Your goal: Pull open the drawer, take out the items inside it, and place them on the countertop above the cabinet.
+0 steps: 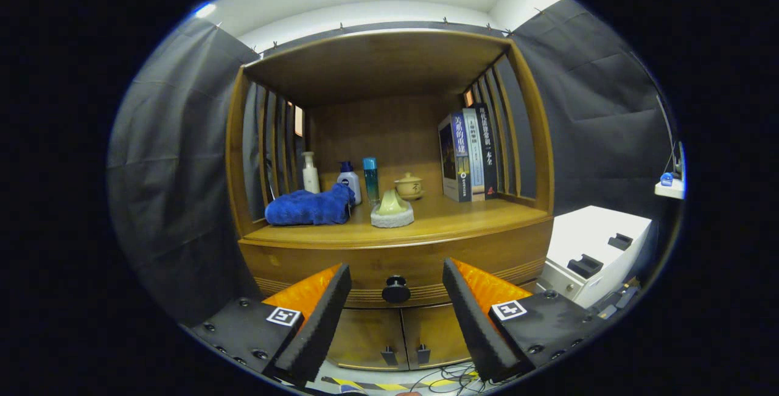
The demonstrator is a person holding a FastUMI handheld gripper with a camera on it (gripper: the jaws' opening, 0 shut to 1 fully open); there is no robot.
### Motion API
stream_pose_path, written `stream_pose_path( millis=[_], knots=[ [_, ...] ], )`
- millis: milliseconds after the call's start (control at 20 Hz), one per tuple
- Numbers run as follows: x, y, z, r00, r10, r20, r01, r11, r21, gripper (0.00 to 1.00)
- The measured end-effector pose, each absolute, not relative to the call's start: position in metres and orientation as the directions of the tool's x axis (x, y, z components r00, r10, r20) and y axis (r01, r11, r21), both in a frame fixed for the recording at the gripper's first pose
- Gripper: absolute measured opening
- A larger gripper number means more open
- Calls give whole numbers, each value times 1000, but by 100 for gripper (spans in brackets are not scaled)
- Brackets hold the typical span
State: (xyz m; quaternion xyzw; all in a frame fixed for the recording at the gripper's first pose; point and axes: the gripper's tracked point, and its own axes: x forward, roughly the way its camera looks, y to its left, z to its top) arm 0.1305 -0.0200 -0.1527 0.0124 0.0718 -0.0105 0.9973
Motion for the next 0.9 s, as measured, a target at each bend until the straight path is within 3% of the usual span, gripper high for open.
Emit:
stream_pose_path(
  millis=[900],
  knots=[
    [-33, 25, -42, 996, 89, -25, -88, 996, 19, 98]
  ],
)
